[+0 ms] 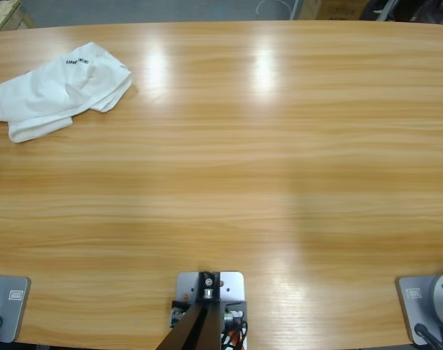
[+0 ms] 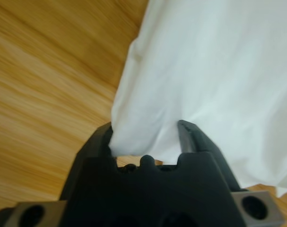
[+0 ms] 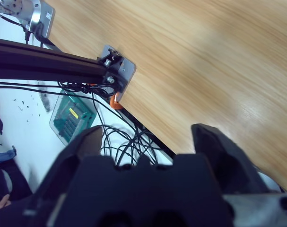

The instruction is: Fold clothes

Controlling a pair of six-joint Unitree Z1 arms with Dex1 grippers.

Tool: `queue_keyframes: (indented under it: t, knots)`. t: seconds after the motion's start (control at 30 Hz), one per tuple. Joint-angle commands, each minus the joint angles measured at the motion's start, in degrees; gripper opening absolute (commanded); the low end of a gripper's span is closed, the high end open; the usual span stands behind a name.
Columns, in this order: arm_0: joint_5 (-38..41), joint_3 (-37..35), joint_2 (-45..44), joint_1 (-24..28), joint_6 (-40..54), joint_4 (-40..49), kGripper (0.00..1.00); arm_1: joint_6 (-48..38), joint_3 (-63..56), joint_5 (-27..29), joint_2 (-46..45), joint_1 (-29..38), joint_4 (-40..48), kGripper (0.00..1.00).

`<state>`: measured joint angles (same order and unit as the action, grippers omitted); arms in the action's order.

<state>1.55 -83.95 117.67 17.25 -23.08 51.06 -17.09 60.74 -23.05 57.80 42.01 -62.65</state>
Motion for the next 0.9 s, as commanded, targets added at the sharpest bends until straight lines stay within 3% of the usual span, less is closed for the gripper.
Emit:
queue_keyframes:
  t: [0.03,0.23,0.27,0.4,0.5,0.57,0.63,0.9]
  knots:
    - [3.6,1.1,2.7,-0.9,2.2,-1.3,0.0,-0.2,0.5,-0.9,1.4,0.2,2.1,0.0]
    - [4.7,2.2,1.9,-2.0,2.8,-1.3,0.0,1.7,11.7,-7.0,16.5,-6.0,9.3,0.01]
    - [4.8,2.3,1.8,-2.0,2.9,-1.3,0.0,2.1,14.4,-8.7,20.0,-6.4,10.1,0.113]
    - [5.0,3.2,0.7,-2.0,3.1,-1.3,0.0,3.3,24.8,-13.9,32.6,-7.7,12.9,0.145]
    - [5.3,3.8,-0.2,-2.2,3.4,-1.3,0.0,3.3,30.8,-16.0,39.9,-7.8,13.7,0.374]
    - [5.5,4.2,-0.9,-2.3,3.6,-1.3,0.0,3.3,35.9,-17.9,45.3,-7.8,13.6,0.381]
    - [6.1,4.5,-1.4,-2.3,3.9,-1.4,0.0,3.2,41.1,-18.8,50.1,-7.2,13.4,0.513]
    - [7.1,5.0,-1.5,-2.7,4.6,-1.5,0.0,3.4,71.9,-20.8,72.5,-1.7,2.9,0.54]
